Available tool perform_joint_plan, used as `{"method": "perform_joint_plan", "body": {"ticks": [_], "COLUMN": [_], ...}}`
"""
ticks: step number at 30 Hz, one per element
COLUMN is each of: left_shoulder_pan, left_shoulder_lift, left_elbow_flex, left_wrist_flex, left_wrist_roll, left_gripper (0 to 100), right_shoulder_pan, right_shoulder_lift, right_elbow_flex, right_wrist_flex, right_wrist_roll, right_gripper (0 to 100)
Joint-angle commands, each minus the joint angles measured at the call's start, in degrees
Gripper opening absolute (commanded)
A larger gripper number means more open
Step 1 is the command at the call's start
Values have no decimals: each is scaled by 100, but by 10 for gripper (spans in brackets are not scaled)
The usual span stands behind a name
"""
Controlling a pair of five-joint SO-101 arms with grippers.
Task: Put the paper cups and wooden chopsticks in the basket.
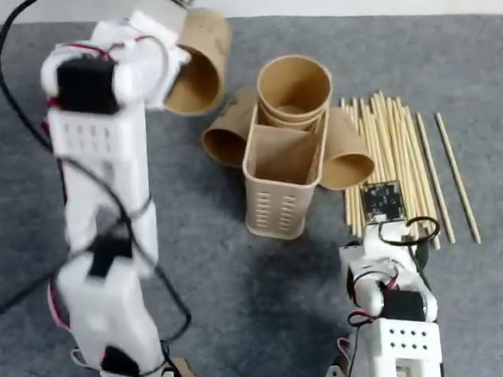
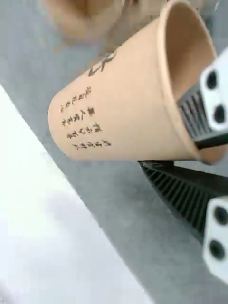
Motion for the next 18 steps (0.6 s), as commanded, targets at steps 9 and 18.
{"method": "perform_joint_plan", "body": {"ticks": [9,18], "left_shoulder_pan": [1974,1921], "left_shoulder_lift": [-2563,-1833], "left_elbow_flex": [2598,2589], "left_wrist_flex": [9,-264], "left_wrist_roll": [79,193], "left_gripper": [3,123], "right_shoulder_pan": [-31,-31], "right_shoulder_lift": [-66,-66], "right_elbow_flex": [-48,-48], "right_wrist_flex": [-101,-101], "right_wrist_roll": [-53,-53], "right_gripper": [409,409]}}
